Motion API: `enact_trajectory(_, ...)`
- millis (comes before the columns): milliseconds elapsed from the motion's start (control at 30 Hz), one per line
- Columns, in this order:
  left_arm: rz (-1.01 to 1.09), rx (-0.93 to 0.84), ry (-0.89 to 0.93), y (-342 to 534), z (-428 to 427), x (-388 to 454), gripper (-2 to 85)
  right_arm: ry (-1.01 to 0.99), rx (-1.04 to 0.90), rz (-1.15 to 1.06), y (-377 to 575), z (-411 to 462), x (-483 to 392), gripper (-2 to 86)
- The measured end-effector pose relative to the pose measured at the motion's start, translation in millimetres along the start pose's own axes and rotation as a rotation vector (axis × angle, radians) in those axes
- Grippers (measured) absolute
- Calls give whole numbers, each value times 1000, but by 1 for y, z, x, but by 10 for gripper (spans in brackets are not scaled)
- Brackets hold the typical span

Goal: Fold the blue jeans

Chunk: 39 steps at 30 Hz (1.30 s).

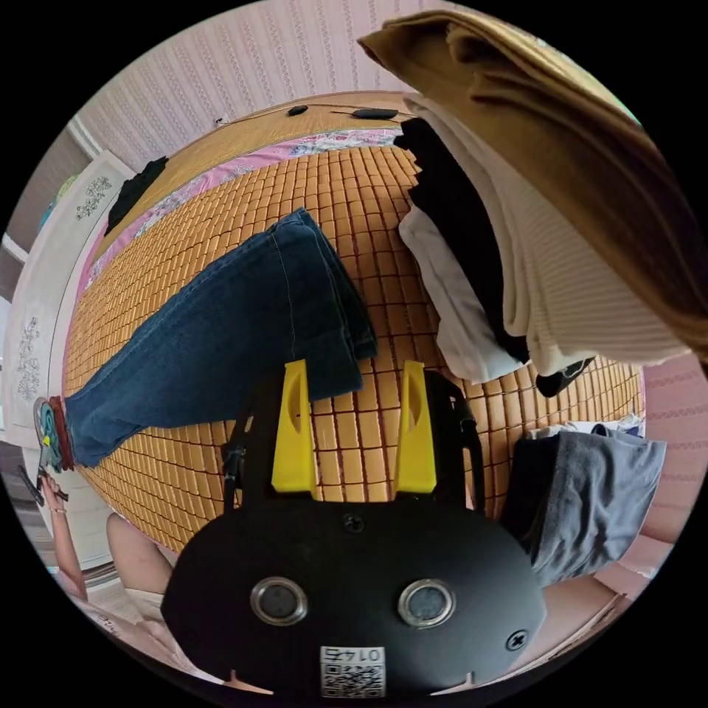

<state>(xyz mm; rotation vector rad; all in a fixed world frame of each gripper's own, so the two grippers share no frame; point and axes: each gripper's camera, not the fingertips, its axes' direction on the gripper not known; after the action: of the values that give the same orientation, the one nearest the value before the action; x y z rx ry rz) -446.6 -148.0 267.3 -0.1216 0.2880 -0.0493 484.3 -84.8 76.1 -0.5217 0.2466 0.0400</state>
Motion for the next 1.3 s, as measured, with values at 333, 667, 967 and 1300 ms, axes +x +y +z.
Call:
enact_trajectory(333,142,-396,-72,28,178,100,86,-38,-34,5,-11,14,19,21)
enact_trajectory(667,373,-645,-128,43,236,105,40,-75,-94,-76,142,-45,81,5)
enact_trajectory(967,69,-488,-6,57,232,74,38,-394,127,268,317,-103,181,5)
enact_trajectory(1300,636,-519,230,-20,295,271,16,-389,185,258,342,-133,206,42)
